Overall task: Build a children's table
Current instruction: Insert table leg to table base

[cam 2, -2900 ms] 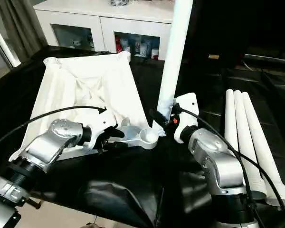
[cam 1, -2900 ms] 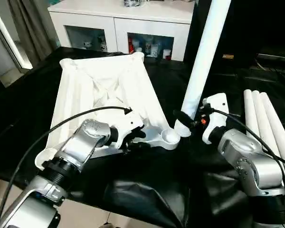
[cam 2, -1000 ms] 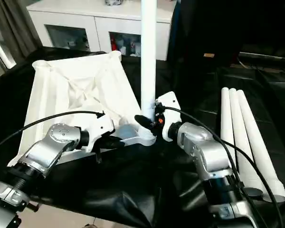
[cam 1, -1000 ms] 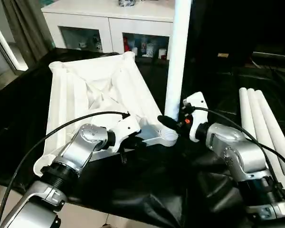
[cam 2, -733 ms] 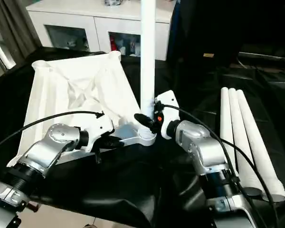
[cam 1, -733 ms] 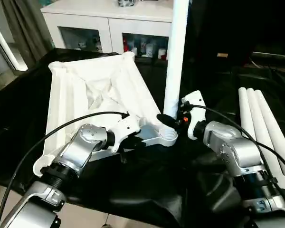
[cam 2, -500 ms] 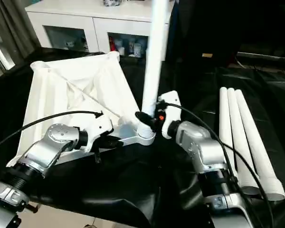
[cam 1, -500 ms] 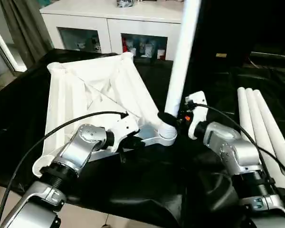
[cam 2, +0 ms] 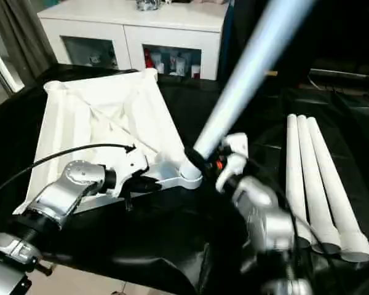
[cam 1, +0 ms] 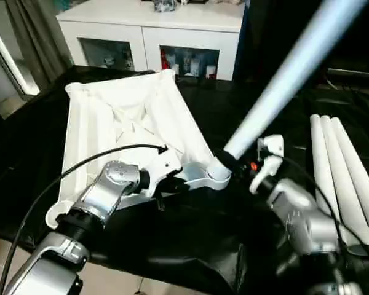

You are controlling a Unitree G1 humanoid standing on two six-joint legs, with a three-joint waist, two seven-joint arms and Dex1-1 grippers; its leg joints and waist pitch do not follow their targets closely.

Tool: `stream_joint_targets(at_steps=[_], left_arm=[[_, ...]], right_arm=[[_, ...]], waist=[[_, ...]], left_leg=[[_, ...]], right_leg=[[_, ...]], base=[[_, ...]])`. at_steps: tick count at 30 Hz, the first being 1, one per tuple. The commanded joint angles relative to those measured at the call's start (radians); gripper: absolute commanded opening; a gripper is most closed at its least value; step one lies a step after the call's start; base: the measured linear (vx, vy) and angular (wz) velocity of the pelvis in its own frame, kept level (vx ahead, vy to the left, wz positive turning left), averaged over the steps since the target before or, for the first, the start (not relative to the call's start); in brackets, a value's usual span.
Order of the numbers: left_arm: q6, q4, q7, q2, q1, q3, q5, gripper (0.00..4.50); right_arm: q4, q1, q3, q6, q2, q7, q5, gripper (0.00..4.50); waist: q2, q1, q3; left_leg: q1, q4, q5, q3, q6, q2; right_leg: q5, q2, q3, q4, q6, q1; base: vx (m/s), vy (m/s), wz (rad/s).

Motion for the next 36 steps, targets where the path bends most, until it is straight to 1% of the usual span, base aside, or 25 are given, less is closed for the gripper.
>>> stream_joint_targets(at_steps=[1, 3, 8, 9, 10, 11, 12, 13, 15, 16, 17, 19, 20, 21, 22, 23, 24, 25, 26, 27, 32, 33, 34, 35, 36], left_arm=[[-0.015, 0.027, 0.033, 0.011, -0.029, 0.037, 0.016, 0.0], [-0.021, 0.03, 0.034, 0.011, -0.031, 0.034, 0.02, 0.0], [-0.03, 0.037, 0.031, 0.015, -0.032, 0.027, 0.029, 0.0], [-0.032, 0.039, 0.031, 0.015, -0.033, 0.026, 0.03, 0.0], [-0.033, 0.037, 0.031, 0.017, -0.032, 0.024, 0.032, 0.0], [-0.039, 0.037, 0.032, 0.022, -0.028, 0.02, 0.038, 0.0], [-0.043, 0.037, 0.033, 0.024, -0.026, 0.018, 0.041, 0.0], [-0.046, 0.036, 0.033, 0.026, -0.023, 0.016, 0.044, 0.0], [-0.049, 0.03, 0.031, 0.03, -0.016, 0.015, 0.045, 0.0], [-0.047, 0.024, 0.03, 0.031, -0.012, 0.015, 0.045, 0.0], [-0.046, 0.018, 0.029, 0.032, -0.007, 0.015, 0.045, 0.0], [-0.041, 0.002, 0.025, 0.035, 0.003, 0.016, 0.044, 0.0], [-0.037, -0.013, 0.018, 0.039, 0.013, 0.016, 0.041, 0.0], [-0.037, -0.013, 0.018, 0.039, 0.013, 0.016, 0.041, 0.0], [-0.037, -0.019, 0.015, 0.04, 0.018, 0.017, 0.04, 0.0], [-0.037, -0.024, 0.012, 0.042, 0.021, 0.017, 0.04, 0.0], [-0.037, -0.026, 0.011, 0.043, 0.023, 0.017, 0.039, 0.0], [-0.037, -0.034, 0.006, 0.045, 0.029, 0.017, 0.038, 0.0], [-0.039, -0.039, 0.0, 0.049, 0.033, 0.016, 0.038, 0.0], [-0.039, -0.04, -0.001, 0.05, 0.034, 0.016, 0.038, 0.0], [-0.035, -0.057, -0.027, 0.055, 0.042, 0.007, 0.031, 0.0], [-0.034, -0.059, -0.036, 0.054, 0.041, 0.006, 0.028, 0.0], [-0.034, -0.063, -0.041, 0.054, 0.042, 0.005, 0.025, 0.0], [-0.043, -0.063, -0.064, 0.054, 0.04, 0.0, 0.02, 0.0], [-0.043, -0.067, -0.081, 0.056, 0.039, -0.004, 0.016, 0.0]], right_arm=[[0.007, 0.028, 0.034, -0.005, 0.006, -0.009, -0.041, 1.89], [0.004, 0.031, 0.045, -0.021, 0.004, -0.012, -0.056, 1.89], [-0.009, 0.036, 0.122, -0.041, -0.032, 0.003, -0.128, 1.89], [-0.011, 0.036, 0.125, -0.042, -0.033, 0.008, -0.13, 1.89], [-0.014, 0.032, 0.136, -0.038, -0.039, 0.011, -0.143, 1.89], [-0.015, 0.02, 0.152, -0.028, -0.048, 0.02, -0.159, 1.89], [-0.015, 0.013, 0.158, -0.024, -0.051, 0.024, -0.165, 1.89], [-0.015, 0.008, 0.164, -0.02, -0.054, 0.028, -0.17, 1.89], [-0.007, -0.015, 0.175, -0.002, -0.062, 0.041, -0.174, 1.89], [-0.005, -0.023, 0.18, 0.004, -0.067, 0.047, -0.176, 1.89], [0.001, -0.035, 0.184, 0.013, -0.071, 0.054, -0.174, 1.89], [0.021, -0.07, 0.183, 0.036, -0.076, 0.075, -0.165, 1.89], [0.045, -0.105, 0.18, 0.053, -0.08, 0.095, -0.157, 1.89], [0.045, -0.105, 0.18, 0.053, -0.08, 0.095, -0.157, 1.89], [0.053, -0.117, 0.18, 0.059, -0.081, 0.103, -0.155, 1.89], [0.067, -0.132, 0.179, 0.071, -0.083, 0.113, -0.152, 1.89], [0.074, -0.139, 0.179, 0.076, -0.083, 0.117, -0.151, 1.89], [0.09, -0.156, 0.182, 0.089, -0.087, 0.135, -0.149, 1.89], [0.119, -0.178, 0.19, 0.102, -0.094, 0.161, -0.151, 1.89], [0.122, -0.18, 0.192, 0.102, -0.095, 0.164, -0.152, 1.89], [0.225, -0.231, 0.217, 0.086, -0.118, 0.254, -0.173, 1.89], [0.238, -0.235, 0.219, 0.089, -0.123, 0.279, -0.169, 1.89], [0.243, -0.235, 0.221, 0.091, -0.126, 0.296, -0.166, 1.89], [0.253, -0.237, 0.229, 0.088, -0.135, 0.313, -0.173, 1.89], [0.257, -0.237, 0.236, 0.088, -0.143, 0.332, -0.176, 1.89]], waist=[[0.003, 0.002, -0.057], [0.003, 0.0, -0.057], [0.004, 0.0, -0.054], [-0.002, -0.001, -0.054], [-0.001, 0.0, -0.054], [-0.006, 0.002, -0.054], [-0.008, 0.002, -0.055], [-0.014, 0.0, -0.054], [-0.01, 0.0, -0.053], [-0.029, -0.001, -0.052], [-0.022, 0.002, -0.052], [-0.031, 0.002, -0.052], [-0.032, 0.0, -0.05], [-0.044, -0.002, -0.05], [-0.039, 0.001, -0.051], [-0.045, -0.002, -0.049], [-0.043, -0.001, -0.05], [-0.052, -0.003, -0.05], [-0.054, -0.002, -0.05], [-0.051, -0.003, -0.049], [-0.052, -0.002, -0.052], [-0.044, -0.001, -0.051], [-0.048, -0.002, -0.052], [-0.046, -0.001, -0.054], [-0.039, -0.001, -0.054]], left_leg=[[0.014, -0.08, -0.292, -0.031, -0.007, 0.034], [0.014, -0.081, -0.3, -0.032, -0.009, 0.034], [0.015, -0.083, -0.313, -0.032, -0.009, 0.035], [0.014, -0.083, -0.314, -0.031, -0.007, 0.034], [0.014, -0.082, -0.31, -0.032, -0.005, 0.034], [0.013, -0.082, -0.299, -0.032, -0.002, 0.034], [0.012, -0.082, -0.294, -0.031, 0.0, 0.034], [0.011, -0.082, -0.29, -0.031, 0.003, 0.035], [0.012, -0.083, -0.288, -0.031, 0.006, 0.035], [0.01, -0.083, -0.284, -0.029, 0.008, 0.035], [0.012, -0.083, -0.279, -0.03, 0.009, 0.036], [0.01, -0.083, -0.277, -0.032, 0.009, 0.036], [0.009, -0.084, -0.276, -0.033, 0.009, 0.036], [0.008, -0.084, -0.275, -0.031, 0.01, 0.037], [0.011, -0.085, -0.27, -0.032, 0.007, 0.038], [0.011, -0.086, -0.274, -0.03, 0.006, 0.038], [0.013, -0.085, -0.28, -0.032, 0.003, 0.038], [0.011, -0.085, -0.276, -0.03, 0.004, 0.039], [0.011, -0.087, -0.27, -0.03, 0.004, 0.039], [0.011, -0.086, -0.27, -0.03, 0.004, 0.039], [0.015, -0.083, -0.27, -0.027, 0.002, 0.04], [0.017, -0.084, -0.272, -0.028, 0.001, 0.04], [0.016, -0.083, -0.272, -0.026, 0.001, 0.04], [0.017, -0.083, -0.265, -0.026, 0.002, 0.04], [0.016, -0.083, -0.263, -0.026, 0.001, 0.04]], right_leg=[[-0.353, -0.078, 0.043, -0.105, -0.17, 0.037], [-0.356, -0.077, 0.044, -0.105, -0.172, 0.037], [-0.363, -0.077, 0.045, -0.106, -0.171, 0.036], [-0.37, -0.077, 0.045, -0.108, -0.169, 0.037], [-0.376, -0.079, 0.046, -0.107, -0.167, 0.037], [-0.381, -0.079, 0.046, -0.107, -0.164, 0.037], [-0.382, -0.079, 0.046, -0.108, -0.163, 0.038], [-0.383, -0.078, 0.046, -0.108, -0.16, 0.037], [-0.39, -0.079, 0.047, -0.107, -0.159, 0.036], [-0.399, -0.078, 0.046, -0.11, -0.154, 0.037], [-0.41, -0.081, 0.047, -0.108, -0.151, 0.035], [-0.438, -0.084, 0.047, -0.107, -0.143, 0.036], [-0.454, -0.085, 0.047, -0.109, -0.137, 0.035], [-0.459, -0.083, 0.046, -0.112, -0.133, 0.035], [-0.451, -0.084, 0.047, -0.11, -0.133, 0.033], [-0.445, -0.082, 0.047, -0.111, -0.133, 0.031], [-0.444, -0.084, 0.047, -0.108, -0.136, 0.03], [-0.439, -0.083, 0.047, -0.11, -0.136, 0.032], [-0.43, -0.083, 0.048, -0.108, -0.138, 0.032], [-0.422, -0.083, 0.048, -0.106, -0.144, 0.032], [-0.363, -0.083, 0.049, -0.102, -0.173, 0.032], [-0.359, -0.083, 0.049, -0.102, -0.177, 0.031], [-0.346, -0.081, 0.049, -0.102, -0.181, 0.033], [-0.324, -0.08, 0.049, -0.1, -0.187, 0.035], [-0.311, -0.08, 0.05, -0.098, -0.192, 0.036]], base=[[0.0, 0.0, 0.0], [0.0, 0.0, 0.0], [0.0, 0.0, 0.0], [0.0, 0.0, 0.0], [0.0, 0.0, 0.0], [0.0, 0.0, 0.0], [0.0, 0.0, 0.0], [0.0, 0.0, 0.0], [0.0, 0.0, 0.0], [0.0, 0.0, 0.0], [0.0, 0.0, 0.0], [0.0, 0.0, 0.0], [0.0, 0.0, 0.0], [0.0, 0.0, 0.0], [0.0, 0.0, 0.0], [0.0, 0.0, 0.0], [0.0, 0.0, 0.0], [0.0, 0.0, 0.0], [0.0, 0.0, 0.0], [0.0, 0.0, 0.0], [0.0, 0.0, 0.0], [0.0, 0.0, 0.0], [0.0, 0.0, 0.0], [0.0, 0.0, 0.0], [0.0, 0.0, 0.0]])
